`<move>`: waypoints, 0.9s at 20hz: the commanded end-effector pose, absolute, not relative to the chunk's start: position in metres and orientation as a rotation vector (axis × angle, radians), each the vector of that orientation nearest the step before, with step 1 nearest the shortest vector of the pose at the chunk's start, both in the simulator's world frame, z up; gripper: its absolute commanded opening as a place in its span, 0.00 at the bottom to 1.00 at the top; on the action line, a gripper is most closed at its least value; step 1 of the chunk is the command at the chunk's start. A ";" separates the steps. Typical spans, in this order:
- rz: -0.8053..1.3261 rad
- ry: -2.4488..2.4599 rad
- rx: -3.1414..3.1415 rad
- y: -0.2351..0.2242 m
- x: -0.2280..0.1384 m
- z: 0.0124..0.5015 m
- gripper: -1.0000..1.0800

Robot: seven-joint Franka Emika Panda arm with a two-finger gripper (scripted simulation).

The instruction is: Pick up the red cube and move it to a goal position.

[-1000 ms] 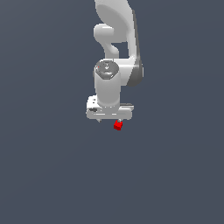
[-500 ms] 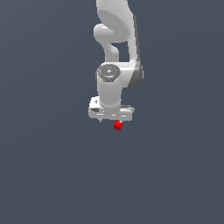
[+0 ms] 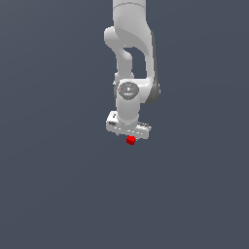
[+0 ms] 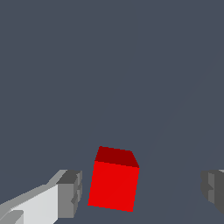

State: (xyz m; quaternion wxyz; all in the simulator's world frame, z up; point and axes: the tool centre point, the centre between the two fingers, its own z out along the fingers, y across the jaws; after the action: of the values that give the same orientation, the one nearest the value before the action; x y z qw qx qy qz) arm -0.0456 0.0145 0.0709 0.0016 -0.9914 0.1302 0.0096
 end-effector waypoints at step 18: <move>0.000 0.651 -3.074 0.038 -0.060 0.020 0.00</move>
State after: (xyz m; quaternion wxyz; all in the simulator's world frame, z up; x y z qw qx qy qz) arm -0.0604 0.0378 0.0203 -0.0001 -0.9785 0.2064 0.0001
